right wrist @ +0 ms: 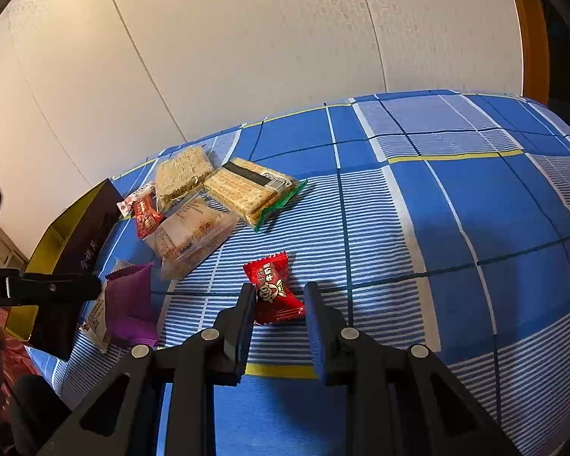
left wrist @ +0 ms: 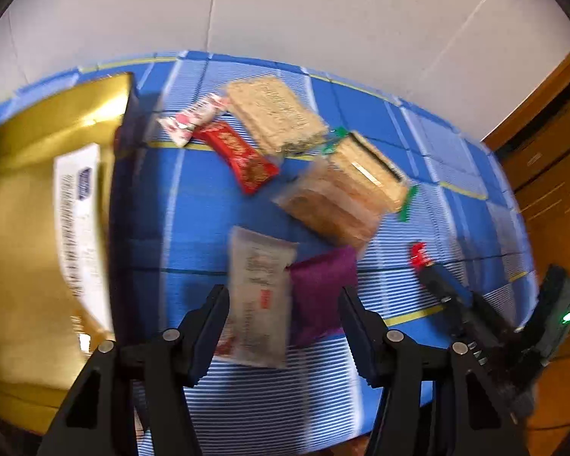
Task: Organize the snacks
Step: 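Grasp the white biscuit packet with the left gripper while the right gripper holds the red candy, then drop the red candy into the gold tray with the right gripper while the left holds the white packet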
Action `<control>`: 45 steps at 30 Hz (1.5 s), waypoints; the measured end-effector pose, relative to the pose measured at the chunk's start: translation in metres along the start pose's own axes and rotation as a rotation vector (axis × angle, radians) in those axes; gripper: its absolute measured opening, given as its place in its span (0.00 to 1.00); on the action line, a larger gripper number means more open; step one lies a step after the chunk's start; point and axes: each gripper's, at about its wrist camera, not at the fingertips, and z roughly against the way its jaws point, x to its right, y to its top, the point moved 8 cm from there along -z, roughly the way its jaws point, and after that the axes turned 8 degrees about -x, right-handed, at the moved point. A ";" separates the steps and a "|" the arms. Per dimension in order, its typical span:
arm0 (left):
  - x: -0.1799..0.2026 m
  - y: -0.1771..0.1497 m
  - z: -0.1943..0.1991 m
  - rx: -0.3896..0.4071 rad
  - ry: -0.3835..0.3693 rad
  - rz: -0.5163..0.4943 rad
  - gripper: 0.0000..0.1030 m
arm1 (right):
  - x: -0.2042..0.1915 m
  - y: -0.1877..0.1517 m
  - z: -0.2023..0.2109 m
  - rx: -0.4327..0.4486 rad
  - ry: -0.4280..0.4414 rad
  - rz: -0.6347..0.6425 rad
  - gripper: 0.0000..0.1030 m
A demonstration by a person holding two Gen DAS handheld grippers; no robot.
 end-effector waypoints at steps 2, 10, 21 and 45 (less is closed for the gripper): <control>-0.004 -0.003 -0.006 -0.022 0.041 -0.031 0.48 | 0.000 0.000 0.000 0.000 -0.002 -0.001 0.25; -0.002 -0.020 -0.029 -0.036 0.141 -0.150 0.41 | 0.000 -0.001 0.000 0.001 0.001 -0.004 0.24; 0.001 -0.028 -0.026 0.092 0.186 -0.163 0.40 | 0.000 -0.001 0.000 0.007 -0.014 0.004 0.24; -0.005 -0.080 -0.009 0.329 0.113 -0.180 0.37 | -0.004 0.001 0.002 -0.025 -0.045 0.014 0.22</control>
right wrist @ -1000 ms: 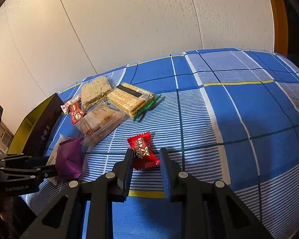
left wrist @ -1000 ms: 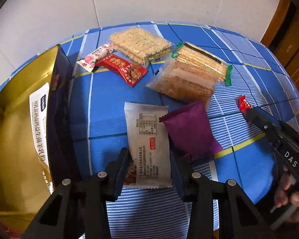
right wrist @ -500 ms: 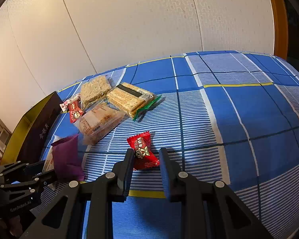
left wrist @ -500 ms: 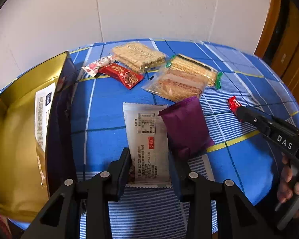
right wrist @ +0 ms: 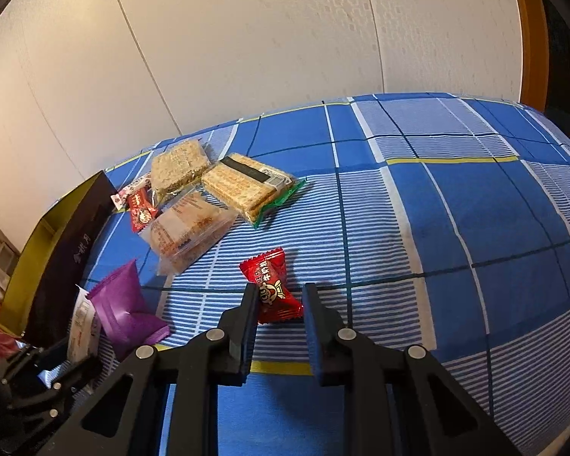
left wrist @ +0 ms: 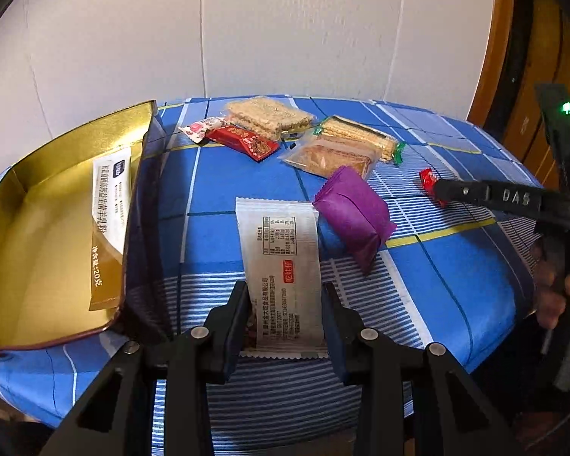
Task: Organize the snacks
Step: 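Drop the red candy into the gold tray with the right gripper while the left holds the white packet, then grasp the purple packet with the right gripper while the left gripper holds the white packet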
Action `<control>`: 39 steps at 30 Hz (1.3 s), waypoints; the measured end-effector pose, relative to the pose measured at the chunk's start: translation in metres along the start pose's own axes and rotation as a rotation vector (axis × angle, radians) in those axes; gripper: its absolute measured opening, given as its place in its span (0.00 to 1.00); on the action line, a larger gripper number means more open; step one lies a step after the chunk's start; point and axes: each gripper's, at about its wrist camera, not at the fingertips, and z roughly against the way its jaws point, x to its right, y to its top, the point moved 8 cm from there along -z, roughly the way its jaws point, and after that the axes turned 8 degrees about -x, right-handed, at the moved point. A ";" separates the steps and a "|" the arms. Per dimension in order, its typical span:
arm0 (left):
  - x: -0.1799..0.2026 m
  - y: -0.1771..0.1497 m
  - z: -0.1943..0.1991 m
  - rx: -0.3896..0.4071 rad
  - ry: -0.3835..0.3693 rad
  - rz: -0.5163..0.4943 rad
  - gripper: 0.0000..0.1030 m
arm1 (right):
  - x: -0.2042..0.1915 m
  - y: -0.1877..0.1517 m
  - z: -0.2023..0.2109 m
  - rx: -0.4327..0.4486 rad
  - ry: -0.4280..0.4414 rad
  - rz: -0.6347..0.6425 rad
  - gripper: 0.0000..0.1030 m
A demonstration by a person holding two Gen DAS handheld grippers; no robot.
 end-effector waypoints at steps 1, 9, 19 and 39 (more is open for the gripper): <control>0.000 -0.001 0.001 0.009 -0.004 0.000 0.37 | -0.002 0.001 0.003 0.001 -0.001 0.007 0.22; -0.003 -0.004 0.004 0.065 -0.044 0.010 0.37 | -0.092 0.031 0.027 -0.045 0.135 0.274 0.22; -0.012 -0.010 0.009 0.114 -0.127 0.040 0.37 | -0.255 0.034 0.006 -0.209 0.383 0.571 0.23; -0.013 -0.012 0.014 0.130 -0.133 0.042 0.37 | -0.191 0.036 -0.001 -0.185 0.290 0.370 0.36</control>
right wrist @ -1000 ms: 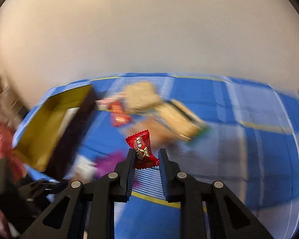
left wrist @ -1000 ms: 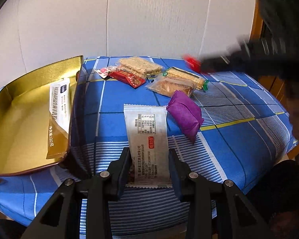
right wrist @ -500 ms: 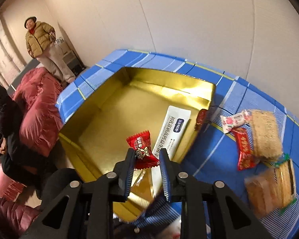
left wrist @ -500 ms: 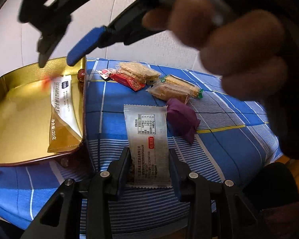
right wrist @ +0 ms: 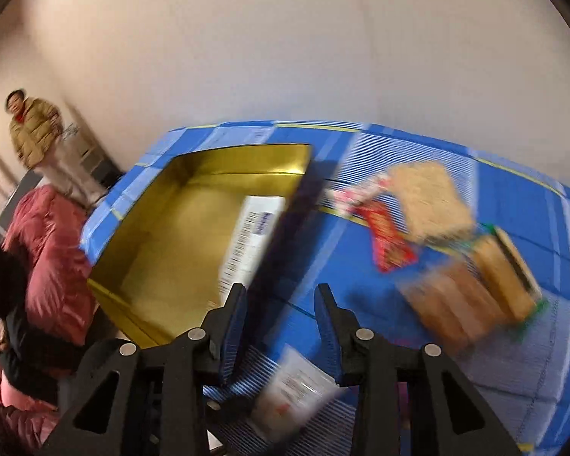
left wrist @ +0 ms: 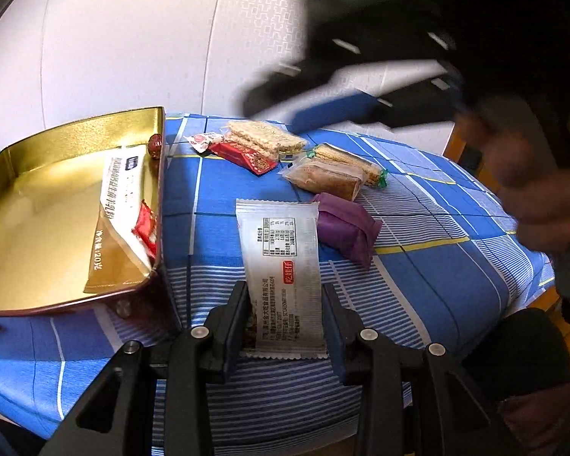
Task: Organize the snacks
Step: 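Grasp the purple packet with the right gripper while the left gripper holds the white packet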
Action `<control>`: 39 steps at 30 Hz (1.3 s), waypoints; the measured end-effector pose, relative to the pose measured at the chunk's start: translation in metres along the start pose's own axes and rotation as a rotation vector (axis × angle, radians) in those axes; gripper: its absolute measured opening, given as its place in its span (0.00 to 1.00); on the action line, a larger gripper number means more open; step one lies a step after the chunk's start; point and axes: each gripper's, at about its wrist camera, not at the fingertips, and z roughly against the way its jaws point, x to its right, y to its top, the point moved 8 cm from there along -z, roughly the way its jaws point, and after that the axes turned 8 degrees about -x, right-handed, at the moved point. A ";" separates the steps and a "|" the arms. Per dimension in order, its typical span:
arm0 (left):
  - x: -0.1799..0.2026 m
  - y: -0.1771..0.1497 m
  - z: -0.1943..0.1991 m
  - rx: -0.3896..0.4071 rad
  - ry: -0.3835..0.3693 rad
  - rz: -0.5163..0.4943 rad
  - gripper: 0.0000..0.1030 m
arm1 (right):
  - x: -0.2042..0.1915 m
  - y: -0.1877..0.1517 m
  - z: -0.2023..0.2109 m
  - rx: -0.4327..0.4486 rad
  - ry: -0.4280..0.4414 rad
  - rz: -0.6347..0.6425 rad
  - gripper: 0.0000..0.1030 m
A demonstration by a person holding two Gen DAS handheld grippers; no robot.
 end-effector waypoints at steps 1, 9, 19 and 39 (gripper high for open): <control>0.000 0.000 0.000 0.000 0.002 -0.001 0.37 | 0.006 -0.005 0.004 0.007 -0.007 -0.016 0.36; 0.001 0.003 -0.002 -0.006 0.021 -0.006 0.37 | 0.081 -0.065 0.023 0.018 -0.151 -0.189 0.36; 0.000 0.008 -0.008 -0.051 0.041 0.020 0.36 | 0.102 -0.104 0.017 0.091 -0.108 -0.308 0.43; 0.011 0.018 0.008 -0.043 0.049 -0.024 0.36 | 0.104 -0.107 0.019 0.156 -0.062 -0.282 0.45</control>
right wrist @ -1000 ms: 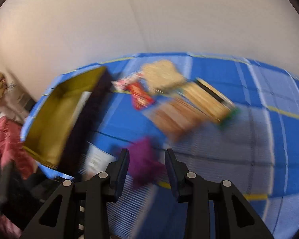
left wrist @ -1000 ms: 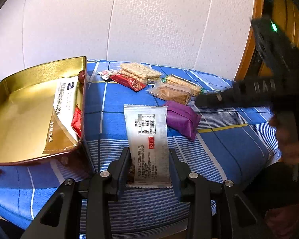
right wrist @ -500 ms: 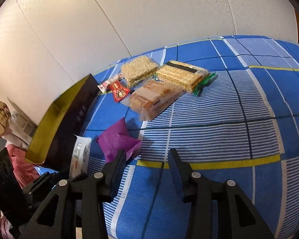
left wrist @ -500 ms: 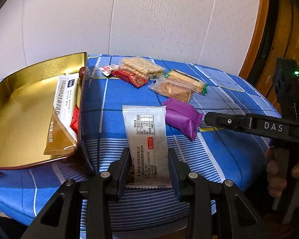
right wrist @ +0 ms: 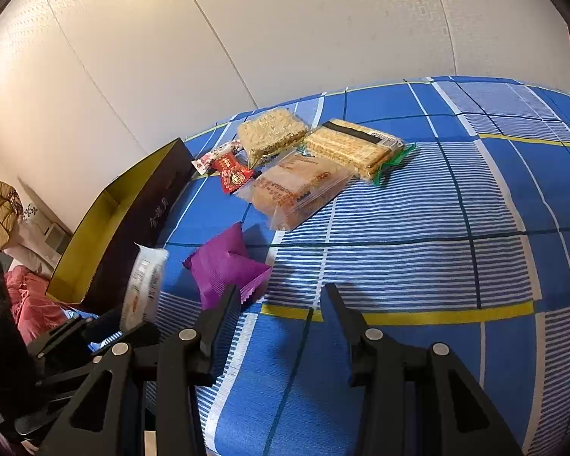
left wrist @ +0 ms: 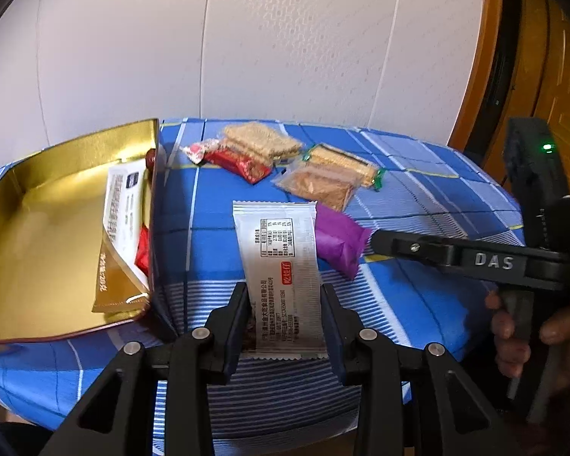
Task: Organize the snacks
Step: 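Grasp the purple packet with the right gripper while the left gripper holds the white packet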
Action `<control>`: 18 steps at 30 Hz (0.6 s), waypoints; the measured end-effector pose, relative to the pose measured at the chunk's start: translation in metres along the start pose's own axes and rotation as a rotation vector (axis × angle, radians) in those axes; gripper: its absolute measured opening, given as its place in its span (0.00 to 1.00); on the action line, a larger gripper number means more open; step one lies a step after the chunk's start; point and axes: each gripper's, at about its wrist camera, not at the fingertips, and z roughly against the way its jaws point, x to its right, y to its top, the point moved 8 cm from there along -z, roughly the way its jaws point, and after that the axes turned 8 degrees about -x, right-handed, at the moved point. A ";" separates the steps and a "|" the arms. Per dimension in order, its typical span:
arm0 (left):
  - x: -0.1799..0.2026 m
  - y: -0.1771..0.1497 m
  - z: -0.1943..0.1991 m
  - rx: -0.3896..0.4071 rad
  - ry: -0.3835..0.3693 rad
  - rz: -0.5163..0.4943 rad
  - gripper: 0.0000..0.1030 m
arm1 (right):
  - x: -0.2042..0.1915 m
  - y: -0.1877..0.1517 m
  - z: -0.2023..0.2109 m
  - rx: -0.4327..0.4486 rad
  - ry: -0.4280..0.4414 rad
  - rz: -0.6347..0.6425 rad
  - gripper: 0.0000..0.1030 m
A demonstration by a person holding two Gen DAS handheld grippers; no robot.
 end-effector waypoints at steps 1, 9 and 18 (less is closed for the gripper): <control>0.000 0.001 0.003 0.004 -0.001 0.003 0.36 | -0.001 0.001 -0.001 -0.009 0.003 -0.001 0.46; 0.001 0.009 0.022 0.042 -0.027 0.017 0.36 | -0.032 0.013 -0.008 -0.031 -0.017 0.153 0.56; -0.003 0.010 0.030 0.048 -0.029 0.040 0.36 | -0.056 0.018 -0.032 -0.040 -0.098 0.276 0.58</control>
